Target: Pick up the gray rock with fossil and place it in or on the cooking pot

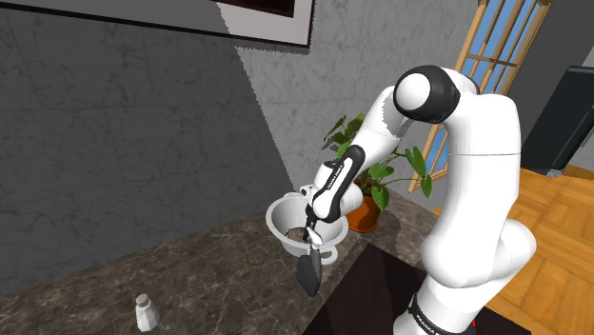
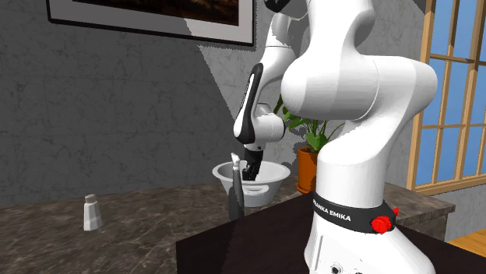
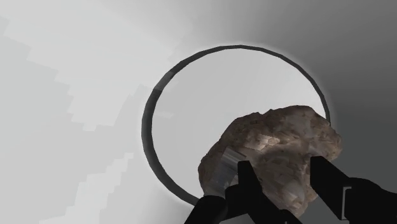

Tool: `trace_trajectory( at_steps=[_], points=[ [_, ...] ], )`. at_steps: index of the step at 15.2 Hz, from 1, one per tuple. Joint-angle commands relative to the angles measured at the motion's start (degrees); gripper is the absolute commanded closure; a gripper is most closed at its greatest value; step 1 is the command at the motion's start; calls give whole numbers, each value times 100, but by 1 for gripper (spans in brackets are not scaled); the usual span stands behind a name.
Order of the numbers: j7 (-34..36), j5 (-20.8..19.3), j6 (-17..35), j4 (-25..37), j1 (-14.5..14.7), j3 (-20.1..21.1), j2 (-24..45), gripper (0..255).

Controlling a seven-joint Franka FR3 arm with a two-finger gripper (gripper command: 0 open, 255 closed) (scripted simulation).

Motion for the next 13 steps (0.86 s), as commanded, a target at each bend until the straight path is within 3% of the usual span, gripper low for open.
trace_trajectory(
  at_steps=[1,5,13],
  points=[
    [-3,-2,-3,-7,1,7,16,255],
    [2,-3,-3,-1,12,1,22,255],
    [-236,331,-593,-178,-522,615,-724,255]
  ],
)
